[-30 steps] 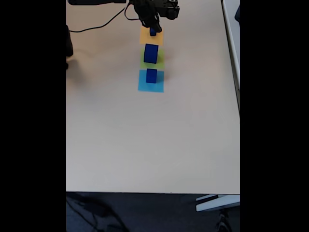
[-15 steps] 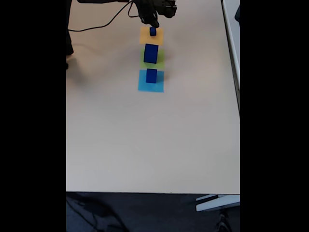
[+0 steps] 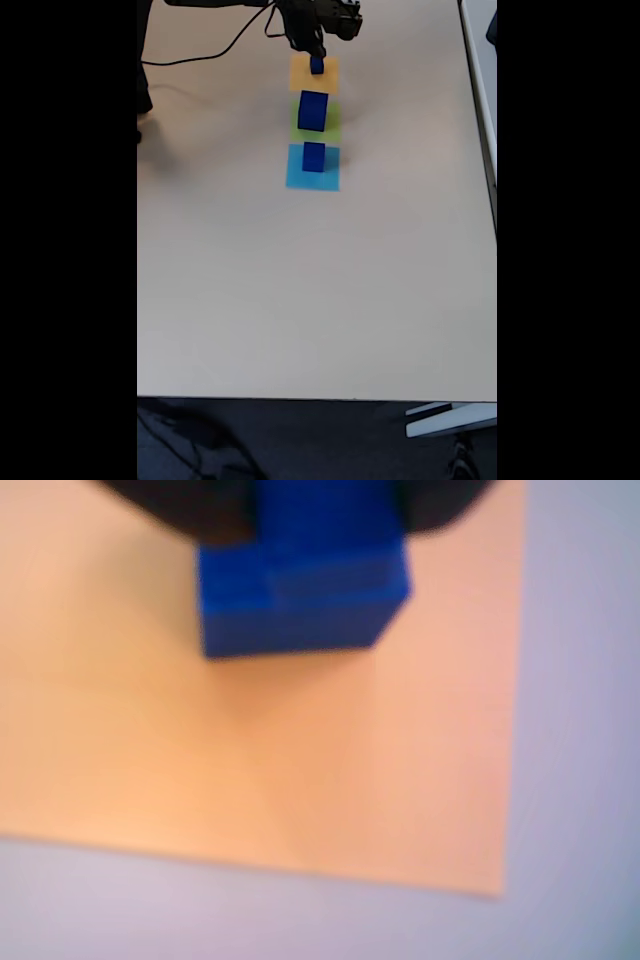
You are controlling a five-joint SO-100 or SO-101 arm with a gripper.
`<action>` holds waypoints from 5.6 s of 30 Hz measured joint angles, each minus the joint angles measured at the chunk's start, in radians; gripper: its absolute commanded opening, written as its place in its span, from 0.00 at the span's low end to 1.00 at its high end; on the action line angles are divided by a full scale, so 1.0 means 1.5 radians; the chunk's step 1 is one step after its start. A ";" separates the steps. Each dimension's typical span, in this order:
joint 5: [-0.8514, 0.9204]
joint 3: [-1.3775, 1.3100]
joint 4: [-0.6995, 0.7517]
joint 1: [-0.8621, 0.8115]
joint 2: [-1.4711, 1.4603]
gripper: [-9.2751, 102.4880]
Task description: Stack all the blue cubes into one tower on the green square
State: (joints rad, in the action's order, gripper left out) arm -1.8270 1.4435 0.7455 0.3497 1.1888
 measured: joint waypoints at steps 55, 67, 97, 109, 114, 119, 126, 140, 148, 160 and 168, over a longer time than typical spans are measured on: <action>0.009 0.035 -0.018 0.000 0.002 0.19; 0.004 0.028 -0.004 0.000 0.002 0.19; 0.353 -0.071 -0.036 -0.240 0.118 0.29; 0.401 0.025 0.009 -0.315 0.159 0.32; 0.391 0.103 0.008 -0.309 0.197 0.34; 0.383 0.169 0.008 -0.330 0.217 0.35; 0.386 0.244 -0.044 -0.358 0.217 0.36; 0.377 0.260 -0.149 -0.347 0.190 0.37; 0.346 0.306 -0.200 -0.328 0.183 0.37; 0.352 0.362 -0.233 -0.361 0.183 0.37; 0.354 0.368 -0.241 -0.362 0.183 0.36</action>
State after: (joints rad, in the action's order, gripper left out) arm -1.2962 1.9957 0.3835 -0.1933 1.4634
